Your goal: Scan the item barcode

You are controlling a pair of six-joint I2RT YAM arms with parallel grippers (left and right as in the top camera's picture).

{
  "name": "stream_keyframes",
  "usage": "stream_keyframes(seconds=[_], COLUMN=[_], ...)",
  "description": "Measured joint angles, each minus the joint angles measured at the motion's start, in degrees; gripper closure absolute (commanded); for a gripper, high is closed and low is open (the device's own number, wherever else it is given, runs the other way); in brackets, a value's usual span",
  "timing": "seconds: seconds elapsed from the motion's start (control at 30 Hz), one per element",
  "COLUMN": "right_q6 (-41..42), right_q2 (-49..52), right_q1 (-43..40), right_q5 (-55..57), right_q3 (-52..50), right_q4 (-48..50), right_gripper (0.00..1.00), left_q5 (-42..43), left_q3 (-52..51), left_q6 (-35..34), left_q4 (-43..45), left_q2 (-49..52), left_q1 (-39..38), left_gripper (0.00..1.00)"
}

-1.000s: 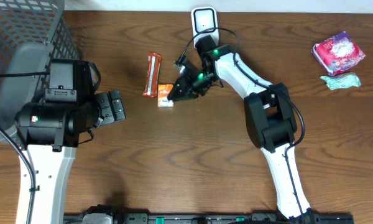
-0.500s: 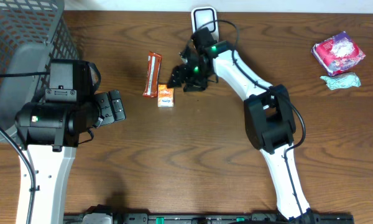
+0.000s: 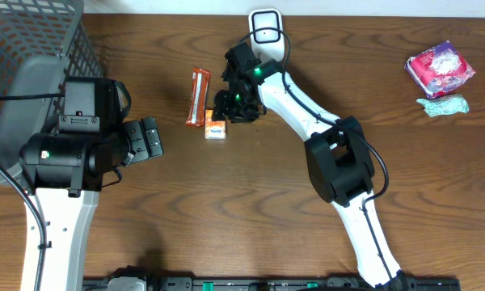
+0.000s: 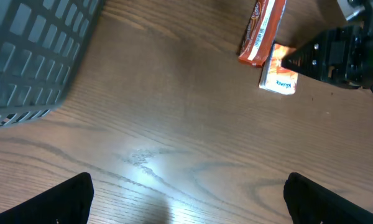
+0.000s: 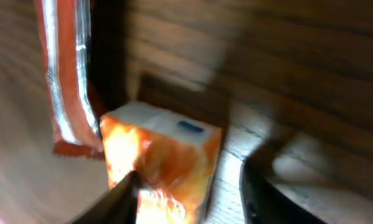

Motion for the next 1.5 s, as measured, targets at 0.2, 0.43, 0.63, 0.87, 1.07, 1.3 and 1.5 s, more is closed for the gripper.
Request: stream_keyframes(seconds=[0.2, 0.43, 0.63, 0.87, 1.07, 1.3, 1.5], right_q6=[0.11, 0.22, 0.61, -2.08, -13.35, -31.1, -43.89], right_q2=[0.02, 0.02, 0.02, 0.0, 0.22, 0.22, 0.24], right_q1=[-0.02, 0.04, 0.2, -0.02, -2.27, -7.82, -11.61], right_q5=[-1.99, -4.02, -4.35, -8.87, -26.01, -38.56, -39.45], right_q3=[-0.26, -0.33, -1.29, -2.45, -3.32, -3.39, -3.45], right_q4=[0.52, 0.5, 0.72, 0.24, -5.18, -21.99, -31.89], right_gripper=[0.65, 0.56, 0.82, 0.99, 0.99, 0.99, 0.99], left_q5=[0.0, -0.02, -0.02, 0.0, 0.0, -0.02, 0.0], left_q3=[0.0, 0.0, 0.0, 0.0, 0.0, 0.0, 0.0], left_q6=[0.0, 0.0, 0.0, 0.0, 0.0, 0.0, 0.0], left_q4=[0.0, 0.0, 0.0, 0.0, 0.0, 0.0, 0.0], left_q2=[-0.02, -0.02, -0.02, -0.02, 0.0, -0.02, -0.02], left_q1=[0.0, 0.0, 0.0, 0.0, 0.0, 0.0, 0.0], left_gripper=[0.02, 0.02, 0.02, 0.02, 0.02, 0.02, 0.02])
